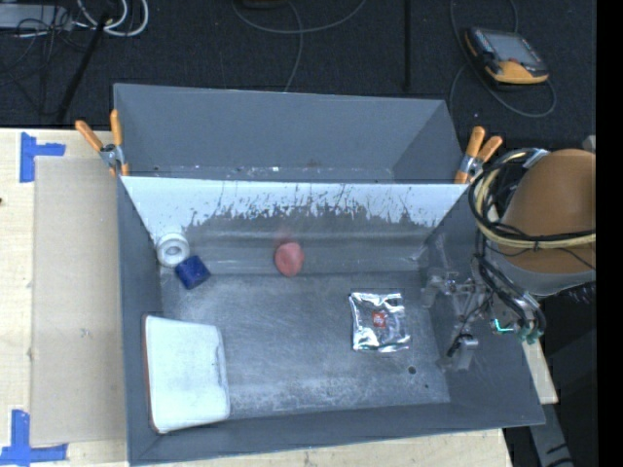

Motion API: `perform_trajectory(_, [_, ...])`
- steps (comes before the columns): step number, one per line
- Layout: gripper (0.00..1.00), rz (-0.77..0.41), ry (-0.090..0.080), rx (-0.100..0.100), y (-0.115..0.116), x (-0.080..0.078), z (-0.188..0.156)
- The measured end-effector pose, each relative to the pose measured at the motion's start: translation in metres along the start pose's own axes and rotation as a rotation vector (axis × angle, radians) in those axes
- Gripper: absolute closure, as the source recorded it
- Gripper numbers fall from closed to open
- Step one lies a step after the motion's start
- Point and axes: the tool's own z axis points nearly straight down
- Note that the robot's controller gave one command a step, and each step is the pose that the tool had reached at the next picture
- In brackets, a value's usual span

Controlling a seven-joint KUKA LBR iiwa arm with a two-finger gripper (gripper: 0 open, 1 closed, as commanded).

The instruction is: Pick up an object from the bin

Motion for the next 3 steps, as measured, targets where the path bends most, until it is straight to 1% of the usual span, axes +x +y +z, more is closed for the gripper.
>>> perform_trajectory(1, [0.00, 0.014, -0.003, -0.001, 0.025, -0.021, 0.118])
perform_trajectory(2, [1.00, 0.011, -0.008, 0.002, 0.024, -0.022, 0.113])
perform_trajectory(3, [1.00, -0.004, -0.017, 0.002, 0.043, -0.024, -0.020])
